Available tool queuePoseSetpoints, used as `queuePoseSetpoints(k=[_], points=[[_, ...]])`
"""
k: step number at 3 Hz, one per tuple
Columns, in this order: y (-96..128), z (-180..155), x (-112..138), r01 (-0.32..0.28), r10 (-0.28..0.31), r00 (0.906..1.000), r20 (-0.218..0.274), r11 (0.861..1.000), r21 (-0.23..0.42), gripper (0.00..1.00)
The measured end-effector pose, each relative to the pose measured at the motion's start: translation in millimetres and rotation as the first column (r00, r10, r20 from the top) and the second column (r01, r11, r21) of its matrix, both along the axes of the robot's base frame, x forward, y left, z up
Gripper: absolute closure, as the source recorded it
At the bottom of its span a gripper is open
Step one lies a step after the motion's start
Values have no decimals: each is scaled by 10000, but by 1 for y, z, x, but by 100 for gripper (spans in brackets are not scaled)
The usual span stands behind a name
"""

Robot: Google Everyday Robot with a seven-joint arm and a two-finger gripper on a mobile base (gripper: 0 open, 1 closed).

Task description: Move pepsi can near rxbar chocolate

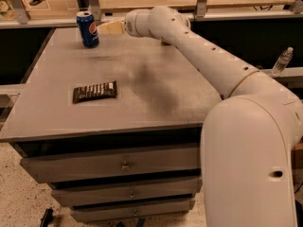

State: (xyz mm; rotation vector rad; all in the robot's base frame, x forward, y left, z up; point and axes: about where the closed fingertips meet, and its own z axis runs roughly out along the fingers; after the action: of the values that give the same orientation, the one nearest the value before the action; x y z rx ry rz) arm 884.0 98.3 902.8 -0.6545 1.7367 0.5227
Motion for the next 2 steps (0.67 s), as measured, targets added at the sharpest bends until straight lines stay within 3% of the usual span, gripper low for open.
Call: queuePoseSetpoints(k=[2], points=[[13,10,4,-411,411,9992,-37,9990,-168,0]])
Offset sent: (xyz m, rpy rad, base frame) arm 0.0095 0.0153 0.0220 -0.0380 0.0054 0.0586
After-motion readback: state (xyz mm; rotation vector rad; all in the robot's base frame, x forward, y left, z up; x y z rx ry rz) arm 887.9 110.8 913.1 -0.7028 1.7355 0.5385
